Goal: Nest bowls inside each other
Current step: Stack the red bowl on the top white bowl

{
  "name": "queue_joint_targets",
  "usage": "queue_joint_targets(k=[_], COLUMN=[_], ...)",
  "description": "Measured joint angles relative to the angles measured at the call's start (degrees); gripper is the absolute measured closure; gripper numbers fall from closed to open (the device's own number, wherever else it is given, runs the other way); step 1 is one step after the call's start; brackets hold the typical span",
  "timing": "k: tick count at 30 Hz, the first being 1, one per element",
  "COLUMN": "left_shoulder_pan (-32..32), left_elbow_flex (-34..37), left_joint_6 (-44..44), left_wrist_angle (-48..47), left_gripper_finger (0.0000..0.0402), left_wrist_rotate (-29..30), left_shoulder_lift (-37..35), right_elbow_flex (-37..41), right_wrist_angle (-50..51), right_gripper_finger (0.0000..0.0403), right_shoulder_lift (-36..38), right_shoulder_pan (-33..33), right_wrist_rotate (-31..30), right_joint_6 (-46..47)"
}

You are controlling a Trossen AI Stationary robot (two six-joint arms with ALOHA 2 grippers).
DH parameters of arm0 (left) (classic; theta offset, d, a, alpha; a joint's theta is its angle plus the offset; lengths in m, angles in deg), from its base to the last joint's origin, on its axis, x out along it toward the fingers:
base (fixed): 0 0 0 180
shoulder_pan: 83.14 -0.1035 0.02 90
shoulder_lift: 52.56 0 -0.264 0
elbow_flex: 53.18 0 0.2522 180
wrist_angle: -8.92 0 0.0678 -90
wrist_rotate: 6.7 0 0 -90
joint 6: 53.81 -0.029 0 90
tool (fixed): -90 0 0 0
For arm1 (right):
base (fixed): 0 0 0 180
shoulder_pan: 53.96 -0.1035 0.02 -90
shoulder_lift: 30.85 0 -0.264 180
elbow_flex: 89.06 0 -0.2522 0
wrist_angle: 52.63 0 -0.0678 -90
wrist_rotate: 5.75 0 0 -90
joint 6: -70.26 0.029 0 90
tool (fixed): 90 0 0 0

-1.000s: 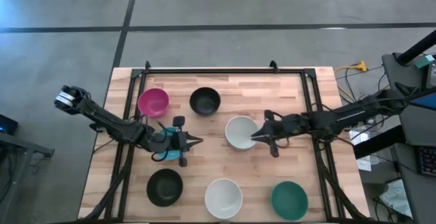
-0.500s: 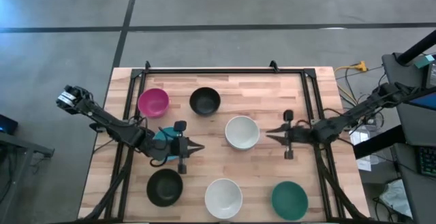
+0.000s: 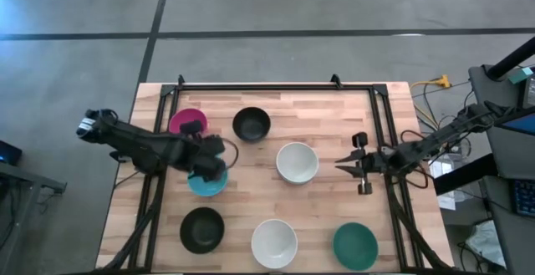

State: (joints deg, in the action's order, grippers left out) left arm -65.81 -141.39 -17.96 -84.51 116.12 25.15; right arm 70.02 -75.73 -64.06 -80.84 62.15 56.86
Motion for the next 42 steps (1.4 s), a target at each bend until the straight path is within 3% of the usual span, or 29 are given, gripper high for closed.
queue_joint_targets(k=[7, 15, 22, 28, 42], left_shoulder_pan=[-13.7, -31.9, -43.2, -47.9, -49.2], left_elbow_flex=[3.4, 9.9, 13.3, 15.9, 21.5], left_joint_6=[-4.0, -19.4, -19.0, -19.4, -21.7], left_wrist_angle=[-0.2, 12.0, 14.2, 14.3, 20.0], left_gripper_finger=[0.0379, 0.0286, 0.0214, 0.0207, 0.0207], left_wrist_rotate=[-6.8, -18.2, -20.2, -22.3, -26.1], left_shoulder_lift=[-4.4, -6.9, -3.7, -1.6, 4.4], right_elbow_flex=[-1.0, -1.0, -1.0, -1.0, -1.0], right_wrist_angle=[1.2, 1.2, 1.9, 2.6, 3.7], right_gripper_finger=[0.0351, 0.0351, 0.0351, 0.0351, 0.0351], right_shoulder_lift=[0.0, 0.1, 0.1, 0.2, 0.2], right_shoulder_pan=[0.0, 0.0, 0.0, 0.0, 0.0], right_wrist_rotate=[0.1, 0.3, 0.6, 1.8, 1.7], right_joint_6=[0.7, 1.5, 2.5, 3.9, 4.0])
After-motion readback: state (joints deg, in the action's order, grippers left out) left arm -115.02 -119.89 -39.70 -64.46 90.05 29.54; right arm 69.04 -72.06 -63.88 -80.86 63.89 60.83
